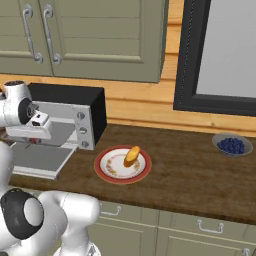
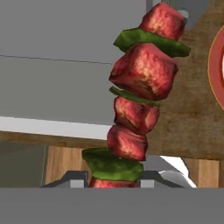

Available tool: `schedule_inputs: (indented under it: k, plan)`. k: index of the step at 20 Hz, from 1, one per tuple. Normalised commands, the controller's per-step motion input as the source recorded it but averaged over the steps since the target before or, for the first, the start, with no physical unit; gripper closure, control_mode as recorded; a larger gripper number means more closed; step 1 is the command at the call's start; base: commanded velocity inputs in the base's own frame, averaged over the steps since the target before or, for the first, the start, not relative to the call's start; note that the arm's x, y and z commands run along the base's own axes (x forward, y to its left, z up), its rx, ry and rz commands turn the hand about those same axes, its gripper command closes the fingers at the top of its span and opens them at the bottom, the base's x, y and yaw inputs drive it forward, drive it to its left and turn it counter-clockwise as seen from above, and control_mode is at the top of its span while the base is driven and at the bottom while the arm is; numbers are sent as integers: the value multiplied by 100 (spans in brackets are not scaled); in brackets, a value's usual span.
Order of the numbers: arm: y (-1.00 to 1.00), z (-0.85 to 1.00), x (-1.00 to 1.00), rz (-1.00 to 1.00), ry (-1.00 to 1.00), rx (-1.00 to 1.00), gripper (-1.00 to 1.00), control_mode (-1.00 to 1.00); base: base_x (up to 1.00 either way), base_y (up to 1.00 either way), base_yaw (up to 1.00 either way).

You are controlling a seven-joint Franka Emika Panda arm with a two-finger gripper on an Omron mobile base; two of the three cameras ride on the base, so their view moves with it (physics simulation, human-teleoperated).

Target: Pick up the kebab skewer and baguette bread, and place them inside the toaster oven. Close the toaster oven door and start by setting the timer.

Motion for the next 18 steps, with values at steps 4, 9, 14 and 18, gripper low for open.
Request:
schedule_inputs:
  k: [4,9,14,18]
  plan:
    - [100,0,60,0,0,-4,100,-100,0,0,0]
    - [95,-22,27,0,0,0,100,-100,0,0,0]
    - [39,-38,20,-7,-2,0,100,-100,0,0,0]
    - [28,-7,27,-6,-7,0,100,-100,0,0,0]
